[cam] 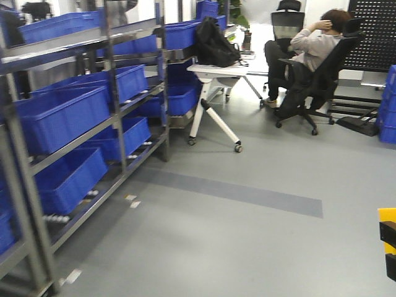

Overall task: Pick red and yellow blocks into blue bin
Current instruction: 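Drive the base to the blue bin holding both blocks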

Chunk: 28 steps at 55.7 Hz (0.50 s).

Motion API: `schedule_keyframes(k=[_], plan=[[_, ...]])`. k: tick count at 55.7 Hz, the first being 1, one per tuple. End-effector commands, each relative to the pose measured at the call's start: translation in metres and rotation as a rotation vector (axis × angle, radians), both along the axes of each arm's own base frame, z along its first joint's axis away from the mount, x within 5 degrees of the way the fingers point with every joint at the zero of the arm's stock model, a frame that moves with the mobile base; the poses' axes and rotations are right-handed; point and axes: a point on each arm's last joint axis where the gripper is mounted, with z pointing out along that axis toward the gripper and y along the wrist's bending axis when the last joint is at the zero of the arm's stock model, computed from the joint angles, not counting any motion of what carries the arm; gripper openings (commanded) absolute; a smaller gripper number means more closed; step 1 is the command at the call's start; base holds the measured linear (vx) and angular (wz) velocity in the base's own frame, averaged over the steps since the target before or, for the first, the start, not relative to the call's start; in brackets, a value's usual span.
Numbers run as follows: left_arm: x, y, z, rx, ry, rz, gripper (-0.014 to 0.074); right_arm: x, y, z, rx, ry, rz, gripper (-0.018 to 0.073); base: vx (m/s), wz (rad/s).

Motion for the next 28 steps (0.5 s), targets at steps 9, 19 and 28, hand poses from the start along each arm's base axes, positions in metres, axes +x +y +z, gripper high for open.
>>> schedule_keyframes(k=[9,19,28], plan=[[-0.0008,-0.0017,0.0169,-0.04,-0.105,-0.018,0.0002,0.0006,0.0001,0.0176,-0.004,-0.116,0.016,-0.0008,0.55,-0.21],[-0.0008,-0.0017,0.0169,-0.04,-0.105,-0.018,0.0002,0.0006,0.0001,0.0176,-0.004,-0.116,0.016,-0.0008,0.54,-0.12],[-0.0008,-0.0017,0.0169,-0.04,-0.105,-0.018,0.0002,0.0006,0.0001,0.0176,-0.004,-0.116,0.016,-0.0008,0.49,0.13]])
